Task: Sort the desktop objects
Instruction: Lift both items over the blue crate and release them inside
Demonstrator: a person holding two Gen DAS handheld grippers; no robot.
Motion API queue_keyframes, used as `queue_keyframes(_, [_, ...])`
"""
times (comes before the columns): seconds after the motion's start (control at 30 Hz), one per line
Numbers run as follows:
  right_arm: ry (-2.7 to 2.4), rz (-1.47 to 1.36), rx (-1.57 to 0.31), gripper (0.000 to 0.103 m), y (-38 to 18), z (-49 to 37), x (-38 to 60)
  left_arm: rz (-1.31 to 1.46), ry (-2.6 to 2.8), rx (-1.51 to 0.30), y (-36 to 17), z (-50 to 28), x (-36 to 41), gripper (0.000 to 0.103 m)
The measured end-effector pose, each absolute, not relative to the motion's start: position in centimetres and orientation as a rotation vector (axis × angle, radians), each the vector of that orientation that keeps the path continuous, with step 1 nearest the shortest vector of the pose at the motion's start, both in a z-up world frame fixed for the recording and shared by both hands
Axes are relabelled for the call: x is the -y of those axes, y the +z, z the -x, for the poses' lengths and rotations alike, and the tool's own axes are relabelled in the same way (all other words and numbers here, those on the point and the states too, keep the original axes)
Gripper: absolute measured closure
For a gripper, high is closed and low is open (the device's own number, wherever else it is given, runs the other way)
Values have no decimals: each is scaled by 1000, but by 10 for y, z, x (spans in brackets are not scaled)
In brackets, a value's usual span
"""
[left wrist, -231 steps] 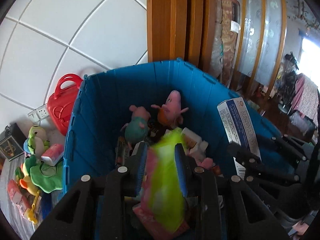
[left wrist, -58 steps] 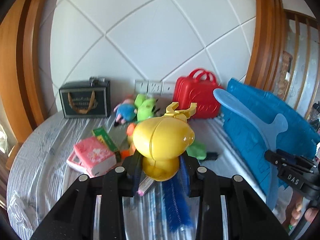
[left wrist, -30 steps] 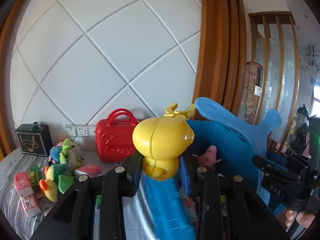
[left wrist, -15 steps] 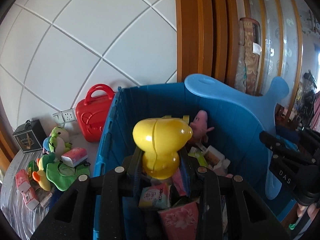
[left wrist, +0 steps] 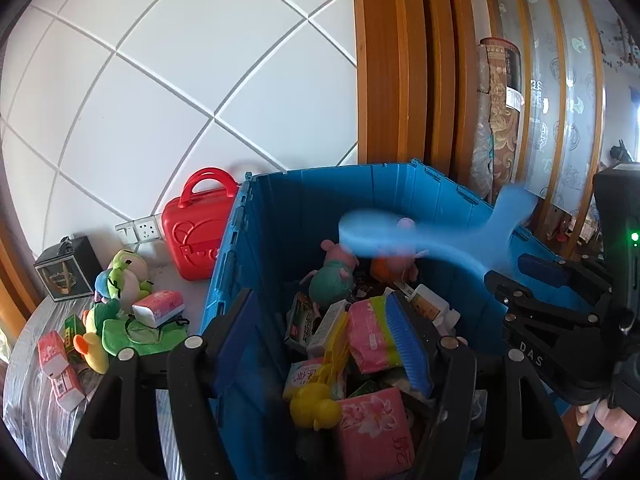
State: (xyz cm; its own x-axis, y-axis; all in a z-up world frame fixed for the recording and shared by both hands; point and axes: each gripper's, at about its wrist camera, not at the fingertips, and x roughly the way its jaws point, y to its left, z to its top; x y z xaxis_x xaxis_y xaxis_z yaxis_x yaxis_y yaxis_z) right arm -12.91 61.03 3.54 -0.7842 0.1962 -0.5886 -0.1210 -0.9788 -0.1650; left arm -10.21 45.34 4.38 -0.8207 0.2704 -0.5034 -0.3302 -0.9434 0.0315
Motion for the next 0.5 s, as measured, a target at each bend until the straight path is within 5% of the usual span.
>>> queue_keyframes(0.03, [2812,944,174,58,36,128,-609,726,2723,-164,44,100,-451,37])
queue_keyframes(0.17, [2823,908,159,7,39,120,-608,719,2726,-147,46,94,-442,35])
queue_keyframes(0.5, [2871,793,160,0,54,84,-589,629,2780,-78,59,71,-398,23])
